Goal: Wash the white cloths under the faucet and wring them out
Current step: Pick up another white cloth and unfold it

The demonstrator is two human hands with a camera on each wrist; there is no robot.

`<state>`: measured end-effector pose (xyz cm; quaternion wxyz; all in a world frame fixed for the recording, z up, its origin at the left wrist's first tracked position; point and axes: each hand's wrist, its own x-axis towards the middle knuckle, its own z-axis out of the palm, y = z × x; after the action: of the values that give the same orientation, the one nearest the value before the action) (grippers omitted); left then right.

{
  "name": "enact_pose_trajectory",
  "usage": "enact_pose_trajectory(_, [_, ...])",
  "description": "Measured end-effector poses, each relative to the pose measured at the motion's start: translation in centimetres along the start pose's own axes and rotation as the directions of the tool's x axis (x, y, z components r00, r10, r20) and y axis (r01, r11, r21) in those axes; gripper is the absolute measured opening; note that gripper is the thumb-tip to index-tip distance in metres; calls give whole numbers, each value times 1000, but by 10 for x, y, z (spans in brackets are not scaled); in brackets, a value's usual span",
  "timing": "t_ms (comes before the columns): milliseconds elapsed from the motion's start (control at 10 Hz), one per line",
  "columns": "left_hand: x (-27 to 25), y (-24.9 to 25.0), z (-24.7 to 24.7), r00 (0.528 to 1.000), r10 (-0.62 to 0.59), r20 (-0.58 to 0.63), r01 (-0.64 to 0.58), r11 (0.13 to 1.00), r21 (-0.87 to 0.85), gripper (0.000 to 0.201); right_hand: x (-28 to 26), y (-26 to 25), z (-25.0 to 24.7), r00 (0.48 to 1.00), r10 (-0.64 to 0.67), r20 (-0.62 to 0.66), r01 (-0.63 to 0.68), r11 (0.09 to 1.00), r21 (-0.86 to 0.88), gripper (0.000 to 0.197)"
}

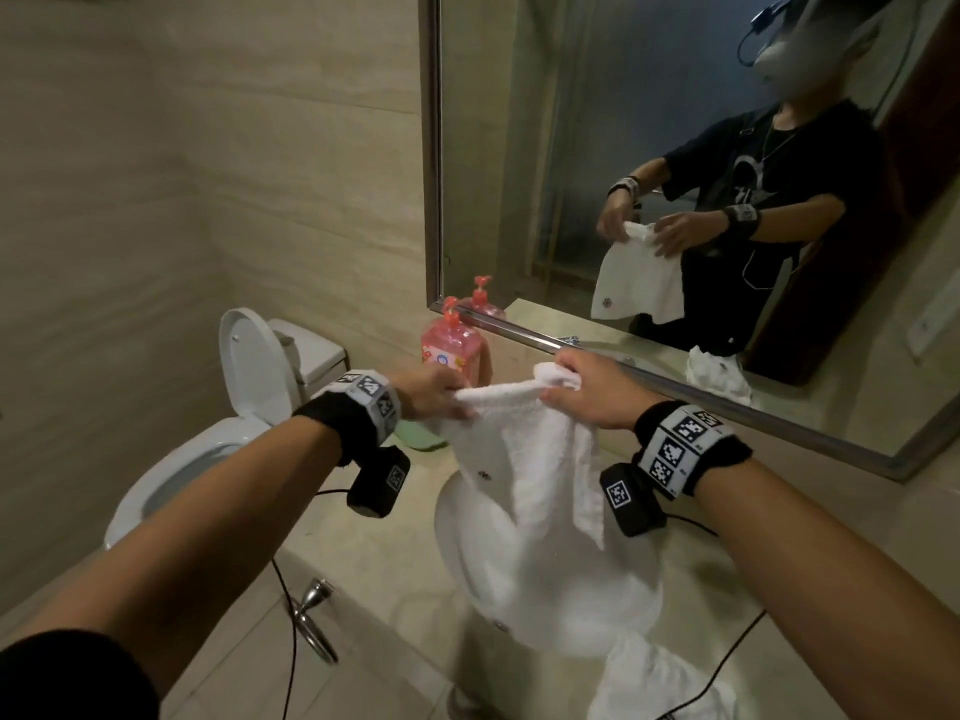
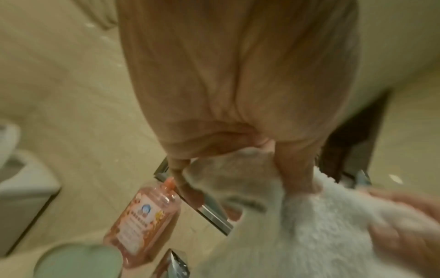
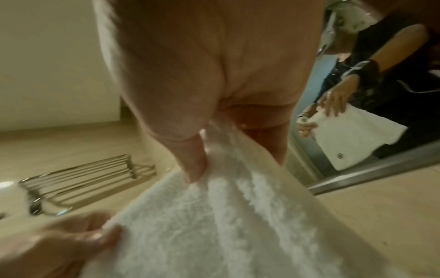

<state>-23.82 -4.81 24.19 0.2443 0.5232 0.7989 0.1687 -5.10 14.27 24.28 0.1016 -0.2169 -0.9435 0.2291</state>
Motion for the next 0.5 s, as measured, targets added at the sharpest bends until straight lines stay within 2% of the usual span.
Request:
enact_pose_trajectory(100, [-6,-2,6,994,-7,-107,-53,836,-547,38,-8,12,5,995,98,-11,-96,984,152,23])
enact_pose_trajectory(200, [0,20,18,970,-175,-170,-41,569,-821,50,-13,3,15,968,238,-78,-182,881,437,44])
enact_pose_trajectory(300, [9,45,20,942,-264,-207,-71,445,-893,62,-17,-26,39,932,296,-208,-133,815,565,33])
enact_pose_trajectory(400, [14,64,29,949,-236,-209,-72,483,-872,49,-14,-60,57,937,251,-244,-57,796,603,21])
enact_pose_trajectory(500, [17,77,48,945,-247,-216,-51,539,-841,27,-5,-63,51,871,356,-339,-94,798,596,35])
